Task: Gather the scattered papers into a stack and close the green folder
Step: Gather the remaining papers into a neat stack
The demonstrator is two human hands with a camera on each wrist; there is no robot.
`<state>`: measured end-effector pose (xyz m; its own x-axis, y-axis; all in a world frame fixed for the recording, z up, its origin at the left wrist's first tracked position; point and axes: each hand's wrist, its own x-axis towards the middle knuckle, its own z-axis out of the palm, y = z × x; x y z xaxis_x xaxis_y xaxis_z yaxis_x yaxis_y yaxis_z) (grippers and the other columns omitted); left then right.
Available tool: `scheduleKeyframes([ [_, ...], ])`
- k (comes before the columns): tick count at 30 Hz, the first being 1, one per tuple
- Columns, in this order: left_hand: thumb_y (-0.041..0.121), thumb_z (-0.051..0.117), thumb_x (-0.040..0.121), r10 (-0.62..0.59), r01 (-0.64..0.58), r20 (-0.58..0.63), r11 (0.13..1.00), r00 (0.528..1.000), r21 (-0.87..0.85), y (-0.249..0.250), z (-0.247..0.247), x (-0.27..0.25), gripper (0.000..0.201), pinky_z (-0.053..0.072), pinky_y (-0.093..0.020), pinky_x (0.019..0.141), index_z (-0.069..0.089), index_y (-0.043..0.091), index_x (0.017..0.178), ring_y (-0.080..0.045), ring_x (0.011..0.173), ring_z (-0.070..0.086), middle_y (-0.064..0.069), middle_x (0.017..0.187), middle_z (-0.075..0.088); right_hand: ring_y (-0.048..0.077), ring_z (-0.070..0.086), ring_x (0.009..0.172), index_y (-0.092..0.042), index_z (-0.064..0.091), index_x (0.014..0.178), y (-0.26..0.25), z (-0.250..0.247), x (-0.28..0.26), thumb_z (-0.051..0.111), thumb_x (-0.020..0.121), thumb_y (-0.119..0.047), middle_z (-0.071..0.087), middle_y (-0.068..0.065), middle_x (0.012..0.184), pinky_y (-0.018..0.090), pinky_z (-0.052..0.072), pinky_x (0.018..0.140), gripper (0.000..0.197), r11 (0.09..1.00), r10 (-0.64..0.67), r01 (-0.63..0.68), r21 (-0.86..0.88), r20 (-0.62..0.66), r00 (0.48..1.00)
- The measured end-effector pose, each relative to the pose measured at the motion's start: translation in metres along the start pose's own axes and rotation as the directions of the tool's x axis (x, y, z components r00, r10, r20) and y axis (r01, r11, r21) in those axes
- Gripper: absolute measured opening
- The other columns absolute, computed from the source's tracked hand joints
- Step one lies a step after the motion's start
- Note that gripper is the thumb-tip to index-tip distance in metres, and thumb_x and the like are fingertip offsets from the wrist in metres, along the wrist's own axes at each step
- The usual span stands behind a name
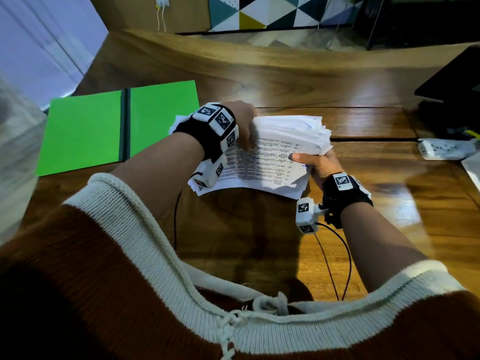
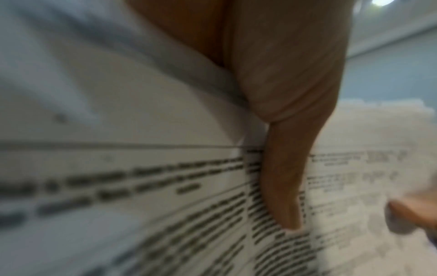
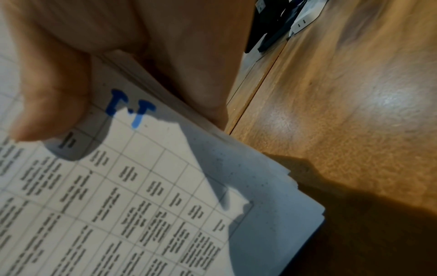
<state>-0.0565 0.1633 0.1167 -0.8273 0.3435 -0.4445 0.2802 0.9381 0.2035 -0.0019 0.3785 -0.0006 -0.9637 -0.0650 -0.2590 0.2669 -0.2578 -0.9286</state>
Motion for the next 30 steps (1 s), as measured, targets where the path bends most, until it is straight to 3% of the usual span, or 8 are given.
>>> scheduleKeyframes([
  [4,0.027,0.082,0.068,0.024,-0.007,-0.115,0.989,0.993,0.147,0.005,0.004,-0.002,0.033,0.042,-0.027,0.069,0.069,0.013,0.095,-0.022,0.089,0.063,-0.004,0.100,0.070,0.020,0.071,0.094,-0.009,0.066,0.104,-0.001,0.005,-0.005,0.068,0.071,0.016,0.075,0.003,0.096,0.027,0.056,0.075,0.041,1.000,-0.026,0.026,-0.006,-0.038,0.999],
  [7,0.025,0.080,0.070,0.039,-0.012,-0.178,0.989,0.983,0.148,0.001,0.004,-0.008,0.023,0.040,-0.026,0.063,0.073,0.017,0.090,-0.023,0.082,0.064,-0.002,0.086,0.068,0.008,0.071,0.084,-0.006,0.065,0.109,0.004,0.006,-0.007,0.078,0.071,-0.006,0.075,-0.003,0.092,0.022,0.053,0.071,0.039,0.994,-0.026,0.010,-0.111,-0.140,0.990],
  [11,0.020,0.083,0.068,-0.016,-0.018,-0.252,0.991,0.968,-0.129,-0.024,-0.012,-0.019,0.014,0.037,-0.015,0.047,0.071,0.015,0.071,0.003,0.045,0.050,0.008,0.057,0.061,0.018,0.055,0.117,-0.013,0.040,0.138,0.013,0.004,-0.010,0.087,0.052,-0.047,0.055,0.002,0.132,0.038,0.045,0.096,0.104,0.975,0.016,-0.091,-0.202,-0.343,0.939],
  [13,0.013,0.084,0.067,-0.043,-0.051,-0.268,0.941,0.962,-0.335,-0.038,-0.021,-0.028,0.020,0.035,-0.006,0.042,0.065,0.017,0.065,0.010,0.037,0.049,0.013,0.049,0.058,0.016,0.052,0.119,-0.019,0.033,0.142,0.020,0.006,-0.014,0.087,0.049,-0.051,0.053,-0.002,0.135,0.037,0.043,0.094,0.113,0.980,0.137,-0.177,-0.089,-0.340,0.930],
  [18,0.004,0.085,0.064,-0.175,-0.106,-0.288,0.658,0.942,-0.745,-0.064,-0.023,-0.047,0.030,0.056,-0.032,0.066,0.065,-0.006,0.084,-0.011,0.060,0.063,-0.011,0.076,0.063,0.019,0.057,0.115,-0.027,0.052,0.132,0.024,0.035,-0.019,0.086,0.037,-0.067,0.060,0.001,0.130,0.038,0.042,0.098,0.109,0.941,0.330,-0.337,-0.039,-0.119,0.936],
  [22,0.002,0.080,0.069,-0.242,-0.080,-0.239,0.526,0.941,-0.847,-0.085,-0.008,-0.051,0.023,0.046,-0.017,0.050,0.058,0.007,0.068,-0.002,0.042,0.054,0.003,0.051,0.059,0.034,0.064,0.106,-0.020,0.066,0.117,0.004,0.060,-0.016,0.085,0.053,-0.056,0.069,0.010,0.116,0.046,0.044,0.100,0.076,0.941,0.328,-0.331,-0.072,-0.050,0.943],
  [27,0.023,0.085,0.066,-0.374,0.119,-0.086,0.492,0.923,-0.862,-0.123,0.021,-0.044,0.029,0.048,-0.015,0.055,0.059,0.011,0.070,-0.003,0.051,0.060,0.009,0.053,0.063,0.026,0.064,0.111,-0.016,0.061,0.123,-0.006,0.086,-0.001,0.088,0.046,-0.051,0.067,0.004,0.120,0.045,0.045,0.100,0.089,0.947,0.258,-0.261,-0.188,-0.040,0.965],
  [30,0.052,0.093,0.030,-0.401,0.215,0.025,0.436,0.916,-0.874,-0.156,0.052,-0.030,0.093,0.054,-0.039,0.088,0.067,0.001,0.104,-0.028,0.089,0.068,-0.011,0.098,0.071,0.017,0.055,0.115,-0.014,0.053,0.132,-0.007,0.104,-0.007,0.081,0.060,-0.053,0.056,-0.006,0.128,0.035,0.043,0.087,0.087,0.896,0.296,-0.327,-0.301,-0.143,0.944],
])
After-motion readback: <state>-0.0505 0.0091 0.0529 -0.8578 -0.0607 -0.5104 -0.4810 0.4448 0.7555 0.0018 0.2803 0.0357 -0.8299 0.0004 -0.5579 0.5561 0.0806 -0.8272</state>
